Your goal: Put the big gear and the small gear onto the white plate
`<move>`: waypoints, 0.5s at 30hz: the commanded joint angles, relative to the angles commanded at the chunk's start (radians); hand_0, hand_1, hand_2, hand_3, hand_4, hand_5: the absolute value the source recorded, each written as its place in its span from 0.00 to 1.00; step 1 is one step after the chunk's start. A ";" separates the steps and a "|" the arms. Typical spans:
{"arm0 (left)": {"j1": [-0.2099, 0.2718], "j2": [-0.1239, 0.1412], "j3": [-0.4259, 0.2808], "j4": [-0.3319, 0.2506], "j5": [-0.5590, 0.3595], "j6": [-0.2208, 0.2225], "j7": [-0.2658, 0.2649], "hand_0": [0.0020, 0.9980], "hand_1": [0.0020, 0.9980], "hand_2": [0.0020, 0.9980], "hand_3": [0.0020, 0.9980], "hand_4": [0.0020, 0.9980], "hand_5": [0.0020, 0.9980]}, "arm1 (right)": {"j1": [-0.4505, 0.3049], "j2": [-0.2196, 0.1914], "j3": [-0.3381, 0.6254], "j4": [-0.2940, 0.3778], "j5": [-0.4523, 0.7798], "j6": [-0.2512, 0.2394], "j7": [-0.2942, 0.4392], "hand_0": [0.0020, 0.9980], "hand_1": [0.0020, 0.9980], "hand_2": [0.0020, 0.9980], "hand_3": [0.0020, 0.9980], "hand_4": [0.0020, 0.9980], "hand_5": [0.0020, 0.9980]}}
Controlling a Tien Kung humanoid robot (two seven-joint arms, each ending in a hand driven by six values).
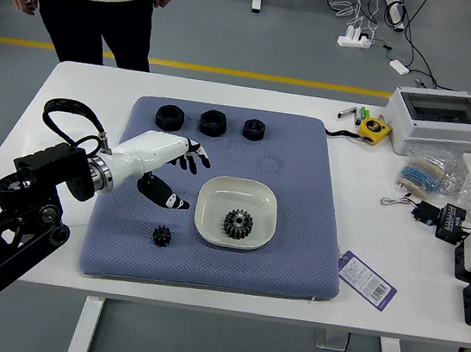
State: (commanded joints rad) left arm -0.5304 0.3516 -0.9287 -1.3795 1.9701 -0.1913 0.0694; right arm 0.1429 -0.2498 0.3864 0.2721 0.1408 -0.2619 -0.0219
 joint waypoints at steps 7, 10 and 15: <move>0.068 0.052 0.009 -0.070 0.012 -0.037 0.021 0.47 0.53 0.56 0.62 0.74 0.00 | -0.003 0.003 0.002 0.000 -0.004 -0.001 -0.004 0.65 0.66 0.73 0.58 0.84 0.68; 0.086 0.067 0.015 -0.099 0.016 -0.056 0.030 0.47 0.53 0.56 0.62 0.74 0.00 | -0.003 0.003 0.001 0.000 -0.002 0.000 -0.004 0.65 0.66 0.73 0.58 0.84 0.68; 0.109 0.087 0.004 -0.138 0.006 -0.085 0.046 0.47 0.54 0.57 0.63 0.80 0.00 | -0.003 0.003 -0.001 0.000 0.003 0.001 -0.002 0.65 0.66 0.73 0.58 0.84 0.68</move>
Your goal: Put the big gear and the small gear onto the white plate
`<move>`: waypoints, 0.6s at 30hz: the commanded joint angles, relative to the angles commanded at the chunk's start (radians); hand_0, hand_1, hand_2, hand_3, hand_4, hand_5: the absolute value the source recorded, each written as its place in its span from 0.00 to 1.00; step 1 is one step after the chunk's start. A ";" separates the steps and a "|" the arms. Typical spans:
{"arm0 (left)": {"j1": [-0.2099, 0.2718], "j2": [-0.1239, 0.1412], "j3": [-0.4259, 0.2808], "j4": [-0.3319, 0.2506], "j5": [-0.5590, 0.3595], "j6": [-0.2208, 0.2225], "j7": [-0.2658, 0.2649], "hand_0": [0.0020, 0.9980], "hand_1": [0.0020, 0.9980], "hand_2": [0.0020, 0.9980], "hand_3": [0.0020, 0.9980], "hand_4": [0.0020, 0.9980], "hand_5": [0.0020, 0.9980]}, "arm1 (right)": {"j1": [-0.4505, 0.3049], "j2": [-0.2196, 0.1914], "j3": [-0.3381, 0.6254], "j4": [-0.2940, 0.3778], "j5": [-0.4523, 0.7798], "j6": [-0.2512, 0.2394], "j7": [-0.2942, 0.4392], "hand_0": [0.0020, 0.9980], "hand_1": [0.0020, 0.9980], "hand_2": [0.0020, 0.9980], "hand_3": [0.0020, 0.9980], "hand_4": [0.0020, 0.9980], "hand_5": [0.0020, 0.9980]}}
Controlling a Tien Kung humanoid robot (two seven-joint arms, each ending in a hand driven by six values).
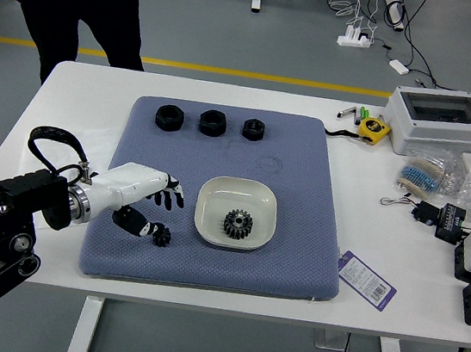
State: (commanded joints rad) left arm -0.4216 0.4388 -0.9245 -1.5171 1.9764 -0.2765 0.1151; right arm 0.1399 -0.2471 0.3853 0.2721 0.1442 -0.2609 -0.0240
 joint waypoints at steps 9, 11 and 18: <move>0.020 0.008 -0.009 -0.023 0.000 -0.025 0.009 0.49 0.57 0.60 0.64 0.85 0.00 | 0.001 0.000 0.002 0.000 -0.005 0.001 -0.002 0.65 0.66 0.73 0.58 0.84 0.68; 0.023 0.007 -0.008 -0.022 0.005 -0.026 0.010 0.49 0.58 0.61 0.65 0.89 0.00 | 0.001 0.000 0.002 0.000 -0.005 0.001 -0.002 0.65 0.66 0.73 0.58 0.84 0.68; 0.020 -0.006 0.013 0.011 0.015 -0.020 0.004 0.50 0.61 0.67 0.67 0.96 0.05 | 0.000 0.000 0.001 0.000 -0.003 0.001 -0.001 0.65 0.66 0.73 0.58 0.84 0.68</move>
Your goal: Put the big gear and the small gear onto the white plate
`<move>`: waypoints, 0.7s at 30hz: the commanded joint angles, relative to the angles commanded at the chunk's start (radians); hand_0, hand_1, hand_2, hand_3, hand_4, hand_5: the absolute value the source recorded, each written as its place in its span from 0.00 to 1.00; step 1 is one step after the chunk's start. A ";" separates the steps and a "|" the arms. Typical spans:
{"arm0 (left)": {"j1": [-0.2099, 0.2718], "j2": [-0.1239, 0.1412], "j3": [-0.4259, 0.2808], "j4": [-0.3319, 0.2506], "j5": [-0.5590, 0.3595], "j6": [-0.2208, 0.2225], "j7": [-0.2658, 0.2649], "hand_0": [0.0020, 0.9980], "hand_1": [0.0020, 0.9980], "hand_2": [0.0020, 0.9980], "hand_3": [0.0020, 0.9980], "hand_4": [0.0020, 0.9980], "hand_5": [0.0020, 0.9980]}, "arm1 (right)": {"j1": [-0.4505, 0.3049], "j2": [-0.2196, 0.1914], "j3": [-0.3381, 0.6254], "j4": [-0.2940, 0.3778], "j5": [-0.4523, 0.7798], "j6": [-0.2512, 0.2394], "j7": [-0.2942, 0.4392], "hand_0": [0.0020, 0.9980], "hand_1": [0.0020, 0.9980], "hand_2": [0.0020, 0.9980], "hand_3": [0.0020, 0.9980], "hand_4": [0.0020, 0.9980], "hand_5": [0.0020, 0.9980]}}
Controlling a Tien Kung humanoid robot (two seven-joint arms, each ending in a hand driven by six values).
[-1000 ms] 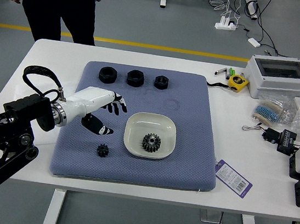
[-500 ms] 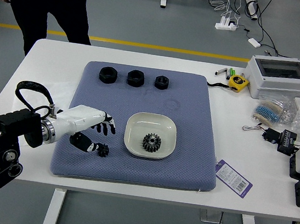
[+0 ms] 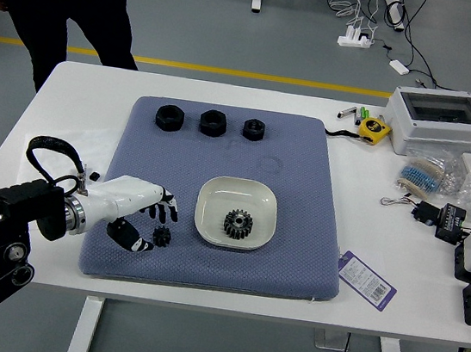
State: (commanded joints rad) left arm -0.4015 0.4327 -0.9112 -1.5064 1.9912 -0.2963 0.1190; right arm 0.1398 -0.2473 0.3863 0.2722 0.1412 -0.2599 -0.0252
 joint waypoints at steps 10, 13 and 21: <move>-0.019 -0.035 0.009 0.043 0.011 0.008 -0.005 0.49 0.62 0.70 0.71 1.00 0.05 | -0.003 0.001 0.006 0.001 -0.012 -0.001 -0.004 0.65 0.65 0.73 0.58 0.84 0.68; -0.022 -0.045 0.012 0.050 0.007 0.008 -0.005 0.49 0.62 0.70 0.71 1.00 0.05 | -0.004 0.002 0.007 0.001 -0.015 -0.001 -0.005 0.65 0.65 0.73 0.58 0.84 0.68; -0.028 -0.062 0.025 0.055 -0.007 0.010 -0.005 0.49 0.61 0.70 0.70 0.99 0.06 | -0.006 0.002 0.008 0.002 -0.018 -0.001 -0.005 0.65 0.66 0.73 0.58 0.84 0.68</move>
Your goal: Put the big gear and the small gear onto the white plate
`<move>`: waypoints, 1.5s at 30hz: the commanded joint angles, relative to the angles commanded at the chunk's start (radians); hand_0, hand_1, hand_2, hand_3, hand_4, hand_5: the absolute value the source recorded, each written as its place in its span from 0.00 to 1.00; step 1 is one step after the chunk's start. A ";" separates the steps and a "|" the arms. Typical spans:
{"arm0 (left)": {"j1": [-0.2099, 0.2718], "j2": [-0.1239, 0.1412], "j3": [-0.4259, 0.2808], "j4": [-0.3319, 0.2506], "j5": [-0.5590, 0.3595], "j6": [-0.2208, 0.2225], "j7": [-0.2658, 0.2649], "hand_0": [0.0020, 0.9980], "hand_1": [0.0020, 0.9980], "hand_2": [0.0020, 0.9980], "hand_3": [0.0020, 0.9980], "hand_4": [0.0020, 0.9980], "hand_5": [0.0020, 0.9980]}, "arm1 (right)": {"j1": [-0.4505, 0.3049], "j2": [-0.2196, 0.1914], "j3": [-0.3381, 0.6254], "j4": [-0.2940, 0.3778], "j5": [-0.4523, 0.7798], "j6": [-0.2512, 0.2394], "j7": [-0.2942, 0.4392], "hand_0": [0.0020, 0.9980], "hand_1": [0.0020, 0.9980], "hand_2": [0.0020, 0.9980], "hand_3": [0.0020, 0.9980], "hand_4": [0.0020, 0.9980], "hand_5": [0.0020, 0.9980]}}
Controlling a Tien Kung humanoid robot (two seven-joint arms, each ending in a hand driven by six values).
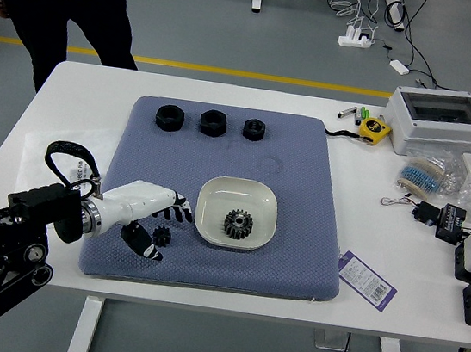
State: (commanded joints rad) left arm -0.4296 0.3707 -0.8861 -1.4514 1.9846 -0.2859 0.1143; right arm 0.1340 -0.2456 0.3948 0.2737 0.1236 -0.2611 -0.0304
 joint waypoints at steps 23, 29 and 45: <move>-0.018 -0.005 0.027 0.032 -0.006 -0.014 0.009 0.36 0.46 0.52 0.56 0.75 0.01 | 0.007 -0.002 -0.007 0.000 0.014 0.003 0.003 0.65 0.66 0.73 0.58 0.84 0.68; -0.017 -0.007 0.029 0.044 -0.008 -0.014 0.011 0.34 0.43 0.50 0.54 0.71 0.00 | 0.009 -0.002 -0.007 0.000 0.014 0.003 0.003 0.65 0.66 0.73 0.58 0.84 0.68; -0.014 -0.001 0.029 0.056 -0.003 -0.047 0.024 0.31 0.41 0.48 0.53 0.69 0.02 | 0.010 -0.002 -0.006 0.000 0.013 0.003 0.002 0.65 0.66 0.73 0.58 0.84 0.68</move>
State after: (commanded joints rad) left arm -0.4432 0.3697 -0.8567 -1.3957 1.9812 -0.3328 0.1380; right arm 0.1443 -0.2474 0.3884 0.2737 0.1369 -0.2583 -0.0283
